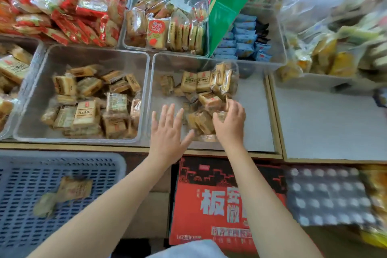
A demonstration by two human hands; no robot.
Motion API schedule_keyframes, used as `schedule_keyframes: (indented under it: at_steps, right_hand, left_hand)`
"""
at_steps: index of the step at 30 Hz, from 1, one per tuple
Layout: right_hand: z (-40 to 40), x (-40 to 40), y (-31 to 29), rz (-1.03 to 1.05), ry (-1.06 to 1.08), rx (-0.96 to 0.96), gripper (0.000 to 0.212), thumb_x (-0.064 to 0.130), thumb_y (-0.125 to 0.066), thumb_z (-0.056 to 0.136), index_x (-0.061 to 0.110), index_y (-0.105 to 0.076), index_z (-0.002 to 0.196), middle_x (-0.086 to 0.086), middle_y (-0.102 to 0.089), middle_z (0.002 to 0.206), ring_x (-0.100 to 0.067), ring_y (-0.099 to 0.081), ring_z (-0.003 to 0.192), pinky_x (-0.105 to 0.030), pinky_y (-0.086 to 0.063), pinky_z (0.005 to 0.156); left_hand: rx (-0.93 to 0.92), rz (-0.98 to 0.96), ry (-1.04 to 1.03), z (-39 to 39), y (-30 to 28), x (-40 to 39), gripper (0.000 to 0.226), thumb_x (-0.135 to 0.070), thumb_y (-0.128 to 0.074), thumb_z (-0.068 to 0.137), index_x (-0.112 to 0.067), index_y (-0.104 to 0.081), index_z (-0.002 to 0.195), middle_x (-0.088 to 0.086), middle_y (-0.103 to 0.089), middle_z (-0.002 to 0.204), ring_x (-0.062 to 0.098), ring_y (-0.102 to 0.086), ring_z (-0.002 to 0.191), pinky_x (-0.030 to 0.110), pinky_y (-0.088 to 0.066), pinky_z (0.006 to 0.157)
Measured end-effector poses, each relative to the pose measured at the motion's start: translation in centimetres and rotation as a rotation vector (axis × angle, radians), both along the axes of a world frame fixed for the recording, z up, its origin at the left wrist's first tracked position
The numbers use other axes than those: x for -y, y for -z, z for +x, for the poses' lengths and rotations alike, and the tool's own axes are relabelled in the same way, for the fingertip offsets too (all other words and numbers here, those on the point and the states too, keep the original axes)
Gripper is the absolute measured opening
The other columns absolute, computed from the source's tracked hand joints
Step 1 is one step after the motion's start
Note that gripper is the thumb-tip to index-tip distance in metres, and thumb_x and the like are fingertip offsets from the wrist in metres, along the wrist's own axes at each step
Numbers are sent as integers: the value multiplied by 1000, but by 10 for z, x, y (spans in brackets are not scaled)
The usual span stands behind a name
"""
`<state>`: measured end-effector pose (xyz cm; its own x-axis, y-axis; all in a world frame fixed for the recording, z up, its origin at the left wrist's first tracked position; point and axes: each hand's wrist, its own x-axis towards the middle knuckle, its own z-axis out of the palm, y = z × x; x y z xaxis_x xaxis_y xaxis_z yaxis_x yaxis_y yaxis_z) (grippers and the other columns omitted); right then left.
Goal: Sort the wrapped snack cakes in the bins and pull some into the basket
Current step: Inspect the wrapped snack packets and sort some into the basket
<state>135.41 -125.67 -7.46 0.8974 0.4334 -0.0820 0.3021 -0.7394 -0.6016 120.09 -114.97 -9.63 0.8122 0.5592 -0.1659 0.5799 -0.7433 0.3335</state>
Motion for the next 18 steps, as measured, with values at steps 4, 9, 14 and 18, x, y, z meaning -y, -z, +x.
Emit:
schedule_keyframes:
  at_steps: [4,9,14,18]
  right_hand:
    - [21,12,10,-139,-112,-153,69,17,-69,95,10,-31,151,-12,-30,153,-30,-52,130,-40,-49,106]
    - [23,21,13,-15,-87,-177,38,18,-74,92,12,-54,124,-5,-39,140,-22,-61,111,-27,-50,89]
    - [20,27,3,279,-49,-254,18,19,-76,90,21,-63,101,6,-66,98,-11,-64,89,-18,-52,78]
    - [11,12,1,380,-153,-569,25,14,-73,93,17,-68,117,7,-70,102,-10,-67,98,-19,-56,84]
  left_hand:
    - [-168,43,22,8,7,13,106,-84,8,81,-21,-16,164,7,-15,171,23,-6,159,48,-3,128]
    - [-156,28,-17,12,8,10,107,-90,-4,81,-22,-25,162,4,-34,165,23,-26,154,45,-23,123]
    - [-128,-88,-55,17,-5,10,95,-87,-22,88,-26,-29,160,-2,-51,152,18,-49,138,40,-42,108]
    - [71,-548,-242,34,-17,2,61,-69,-60,89,-34,-54,138,-15,-67,123,9,-65,111,37,-54,91]
